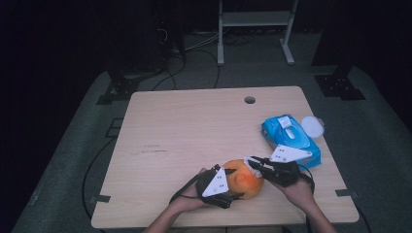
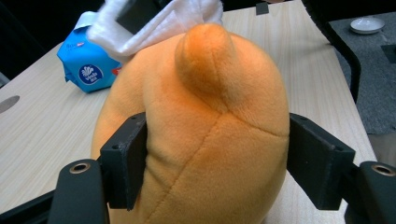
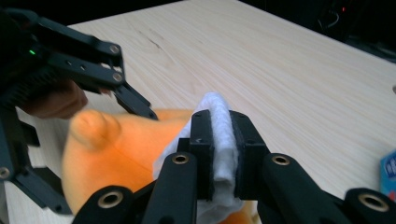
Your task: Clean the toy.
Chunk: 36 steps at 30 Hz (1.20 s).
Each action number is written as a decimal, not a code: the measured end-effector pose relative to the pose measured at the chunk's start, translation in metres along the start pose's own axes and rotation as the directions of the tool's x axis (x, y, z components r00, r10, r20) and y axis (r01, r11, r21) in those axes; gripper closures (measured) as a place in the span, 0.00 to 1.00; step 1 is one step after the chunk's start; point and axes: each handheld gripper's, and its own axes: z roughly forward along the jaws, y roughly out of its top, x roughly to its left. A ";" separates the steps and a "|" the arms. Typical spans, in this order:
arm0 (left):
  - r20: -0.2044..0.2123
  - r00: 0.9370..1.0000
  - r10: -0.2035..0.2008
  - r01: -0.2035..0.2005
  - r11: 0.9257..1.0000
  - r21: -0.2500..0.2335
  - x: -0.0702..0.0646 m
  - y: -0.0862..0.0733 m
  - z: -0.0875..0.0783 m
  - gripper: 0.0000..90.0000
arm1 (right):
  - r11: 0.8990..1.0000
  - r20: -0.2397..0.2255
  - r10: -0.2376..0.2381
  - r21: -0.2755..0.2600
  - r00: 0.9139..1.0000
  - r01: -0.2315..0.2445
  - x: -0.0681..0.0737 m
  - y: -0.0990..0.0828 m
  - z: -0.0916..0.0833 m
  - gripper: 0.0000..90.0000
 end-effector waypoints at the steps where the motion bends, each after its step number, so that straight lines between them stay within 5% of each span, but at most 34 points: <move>1: 0.001 1.000 -0.006 0.006 1.000 -0.004 0.000 0.000 0.000 0.31 | 1.000 0.001 0.006 0.003 1.000 -0.006 -0.003 -0.001 -0.001 0.89; 7: 0.005 1.000 0.025 -0.025 1.000 0.010 -0.004 0.003 0.004 0.30 | 0.999 -0.045 0.035 0.011 0.998 -0.034 -0.002 -0.001 -0.004 0.89; 9: -0.001 0.999 0.035 -0.035 0.999 0.016 -0.005 0.003 0.004 0.29 | 1.000 -0.039 0.010 0.017 0.999 -0.009 0.004 0.001 -0.002 0.89; 18: -0.013 0.999 -0.042 0.042 0.999 -0.005 0.004 0.000 0.001 0.30 | 0.999 -0.027 0.045 0.018 0.999 -0.044 -0.011 -0.005 -0.009 0.91; 21: -0.017 0.997 -0.072 0.072 0.997 -0.010 0.005 0.001 0.003 0.30 | 0.998 -0.084 0.058 -0.007 0.995 -0.059 -0.005 -0.001 -0.012 0.91; 27: -0.006 0.991 -0.136 0.136 0.990 -0.028 0.009 -0.002 0.004 0.30 | 0.998 -0.197 -0.024 -0.061 0.980 0.013 0.030 0.015 -0.007 0.91; 30: -0.007 0.988 -0.154 0.154 0.988 -0.024 0.011 -0.004 0.001 0.30 | 0.997 -0.170 -0.069 -0.051 0.983 0.061 0.038 0.018 -0.003 0.91; 34: -0.002 0.982 -0.188 0.188 0.982 -0.030 0.016 -0.007 -0.002 0.31 | 0.998 -0.098 -0.056 -0.047 0.994 0.052 0.023 0.012 -0.007 0.91; 36: 0.003 0.972 -0.235 0.235 0.971 -0.049 0.020 -0.010 -0.004 0.31 | 0.999 -0.041 -0.040 -0.033 0.998 0.039 0.012 0.005 -0.010 0.91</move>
